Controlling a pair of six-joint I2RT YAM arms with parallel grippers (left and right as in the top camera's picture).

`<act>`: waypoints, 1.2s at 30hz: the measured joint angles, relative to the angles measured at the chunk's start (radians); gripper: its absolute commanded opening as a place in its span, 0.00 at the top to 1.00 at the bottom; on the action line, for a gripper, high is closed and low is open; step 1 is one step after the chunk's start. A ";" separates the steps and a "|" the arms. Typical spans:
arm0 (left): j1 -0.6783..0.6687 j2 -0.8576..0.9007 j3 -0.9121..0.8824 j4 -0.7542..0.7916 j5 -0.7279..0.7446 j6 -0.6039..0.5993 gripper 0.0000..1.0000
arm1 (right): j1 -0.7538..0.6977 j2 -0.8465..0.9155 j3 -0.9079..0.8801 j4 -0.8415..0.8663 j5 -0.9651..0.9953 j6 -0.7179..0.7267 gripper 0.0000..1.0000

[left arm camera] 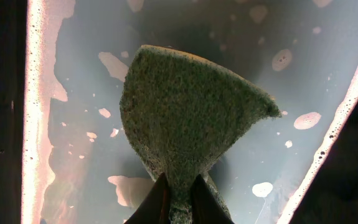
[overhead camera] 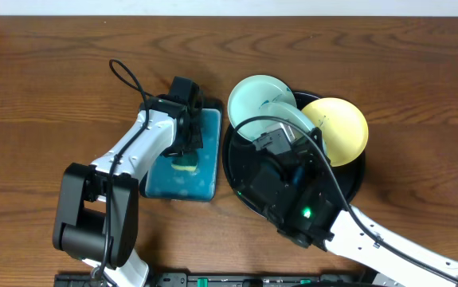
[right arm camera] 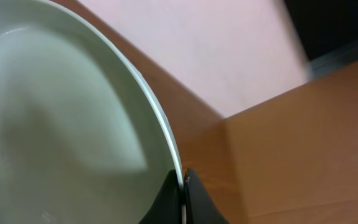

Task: Clean dirty plates on tray and stack at the side
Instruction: 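Lift the cleaned pale blue plate off the tray with the right gripper, then carry the pale blue plate right and set it down at the table edge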

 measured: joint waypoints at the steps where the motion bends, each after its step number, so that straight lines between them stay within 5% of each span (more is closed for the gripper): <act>1: 0.000 0.000 0.000 0.000 0.000 0.000 0.92 | -0.015 0.000 0.000 0.000 -0.030 0.028 0.99; 7: 0.000 0.000 0.000 0.000 0.000 0.000 0.92 | -0.187 0.000 0.000 -0.011 -0.294 0.217 0.99; 10: 0.000 0.000 -0.002 0.004 0.000 0.000 0.92 | -0.382 0.000 0.001 -0.021 -0.487 0.336 0.99; 23: 0.000 0.000 -0.059 0.047 0.000 0.000 0.93 | -1.104 -0.001 0.002 -0.027 -1.032 0.470 0.99; 36: 0.000 0.000 -0.060 0.053 0.000 0.000 0.93 | -1.565 0.035 0.002 -0.056 -1.157 0.481 0.99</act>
